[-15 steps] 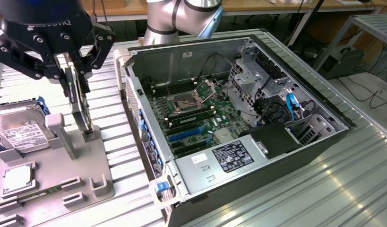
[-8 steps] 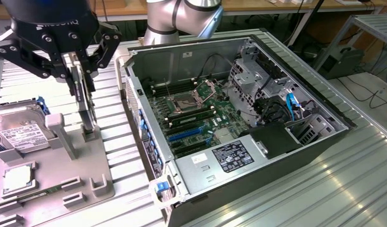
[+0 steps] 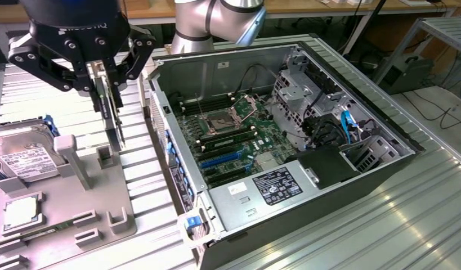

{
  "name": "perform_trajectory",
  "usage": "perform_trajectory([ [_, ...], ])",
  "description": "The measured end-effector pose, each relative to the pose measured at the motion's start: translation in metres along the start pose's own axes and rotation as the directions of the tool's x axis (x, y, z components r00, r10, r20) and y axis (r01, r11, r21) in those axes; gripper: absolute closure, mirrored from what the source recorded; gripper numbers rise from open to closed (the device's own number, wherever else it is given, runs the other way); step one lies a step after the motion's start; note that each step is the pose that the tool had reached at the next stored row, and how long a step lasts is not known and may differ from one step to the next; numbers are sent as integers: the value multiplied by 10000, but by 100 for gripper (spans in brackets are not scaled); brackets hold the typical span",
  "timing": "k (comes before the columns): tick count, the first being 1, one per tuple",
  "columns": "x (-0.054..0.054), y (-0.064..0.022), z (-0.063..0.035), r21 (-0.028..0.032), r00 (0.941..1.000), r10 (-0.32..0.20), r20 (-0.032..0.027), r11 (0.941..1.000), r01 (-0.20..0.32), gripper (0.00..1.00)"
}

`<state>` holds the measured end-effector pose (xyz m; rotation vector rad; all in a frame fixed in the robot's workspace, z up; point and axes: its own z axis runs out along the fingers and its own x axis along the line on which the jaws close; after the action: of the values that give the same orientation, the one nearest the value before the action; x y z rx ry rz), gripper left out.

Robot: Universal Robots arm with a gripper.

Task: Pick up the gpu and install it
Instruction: 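Pick up the gpu and move the gpu toward the slot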

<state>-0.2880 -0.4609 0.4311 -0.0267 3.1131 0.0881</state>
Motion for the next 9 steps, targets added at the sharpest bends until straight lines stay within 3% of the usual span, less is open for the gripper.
perform_trajectory([
  [9, -87, -2, 3, -1, 10000, 0, 0, 10000, 0, 72],
])
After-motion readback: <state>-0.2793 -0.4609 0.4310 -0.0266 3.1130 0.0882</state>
